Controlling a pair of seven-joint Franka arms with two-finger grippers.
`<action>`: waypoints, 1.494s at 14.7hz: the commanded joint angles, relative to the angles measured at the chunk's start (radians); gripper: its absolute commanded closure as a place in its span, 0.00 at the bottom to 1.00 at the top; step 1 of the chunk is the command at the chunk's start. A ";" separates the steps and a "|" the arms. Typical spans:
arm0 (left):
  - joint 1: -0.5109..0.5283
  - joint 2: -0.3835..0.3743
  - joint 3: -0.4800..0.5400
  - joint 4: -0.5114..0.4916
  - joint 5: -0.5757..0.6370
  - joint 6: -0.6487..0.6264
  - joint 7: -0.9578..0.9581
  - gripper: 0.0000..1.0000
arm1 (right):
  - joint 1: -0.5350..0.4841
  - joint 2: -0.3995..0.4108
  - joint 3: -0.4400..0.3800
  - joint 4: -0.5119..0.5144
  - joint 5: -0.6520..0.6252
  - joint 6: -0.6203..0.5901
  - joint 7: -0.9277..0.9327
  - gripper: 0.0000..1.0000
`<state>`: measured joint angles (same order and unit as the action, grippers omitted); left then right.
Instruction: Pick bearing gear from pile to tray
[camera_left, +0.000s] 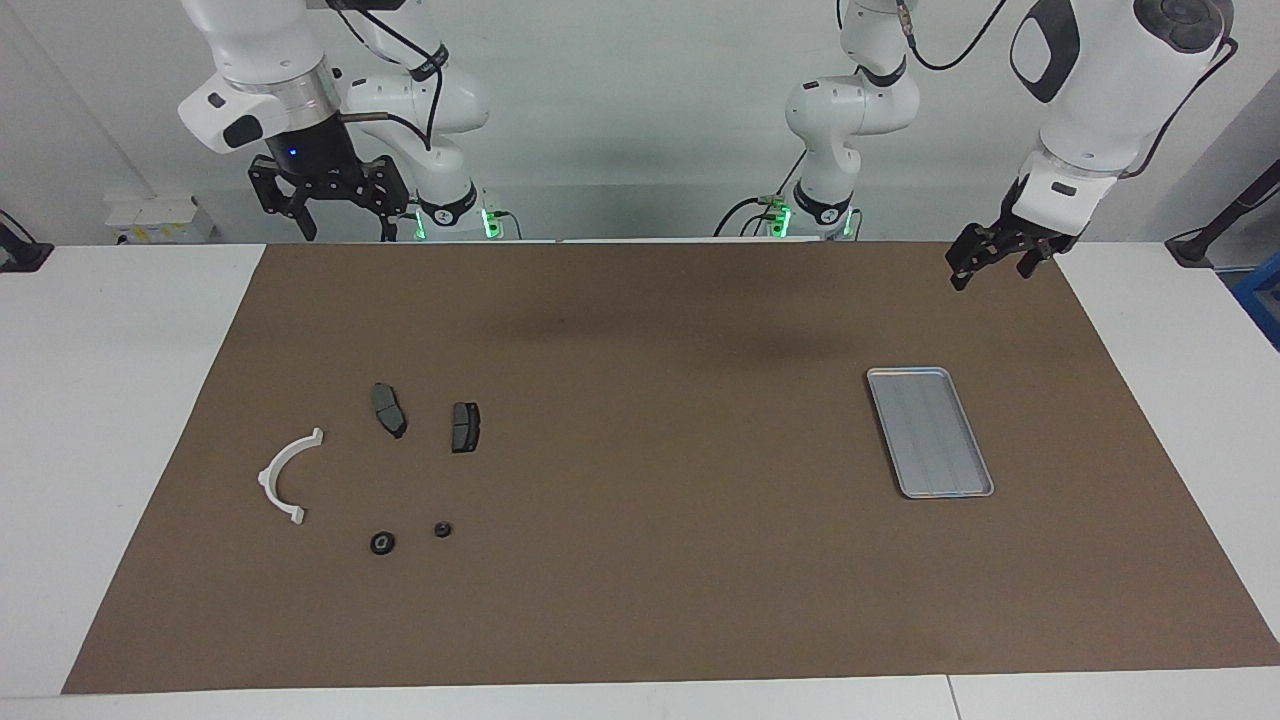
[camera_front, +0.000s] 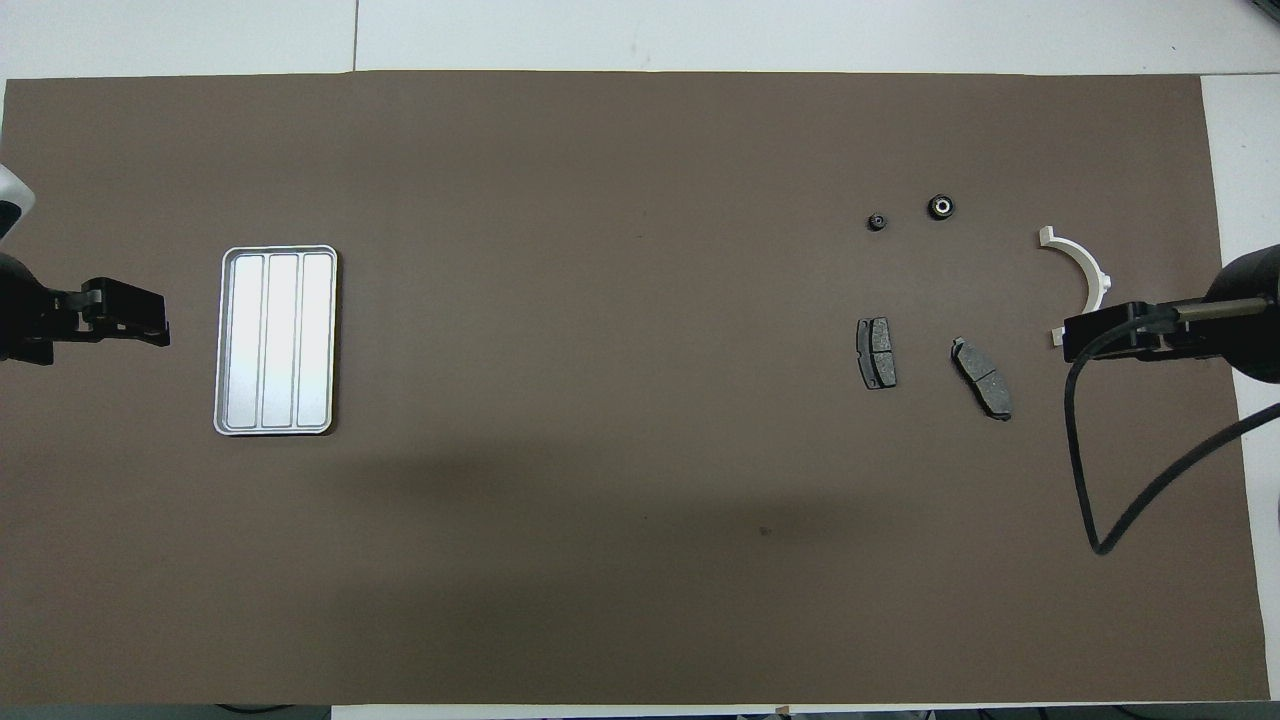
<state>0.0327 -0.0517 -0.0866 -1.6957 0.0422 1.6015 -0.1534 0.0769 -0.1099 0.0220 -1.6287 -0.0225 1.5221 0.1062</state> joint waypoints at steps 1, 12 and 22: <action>0.001 -0.013 0.001 -0.004 -0.010 -0.014 0.008 0.00 | -0.006 0.016 -0.001 -0.049 0.004 0.076 -0.016 0.00; 0.001 -0.013 0.001 -0.004 -0.010 -0.014 0.008 0.00 | 0.000 0.516 -0.002 0.018 -0.016 0.515 0.211 0.00; 0.001 -0.013 0.001 -0.002 -0.010 -0.014 0.008 0.00 | 0.037 0.854 -0.001 0.326 -0.093 0.549 0.383 0.00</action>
<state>0.0327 -0.0517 -0.0866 -1.6957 0.0422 1.6015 -0.1534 0.1072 0.6983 0.0199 -1.3872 -0.1003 2.0962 0.4602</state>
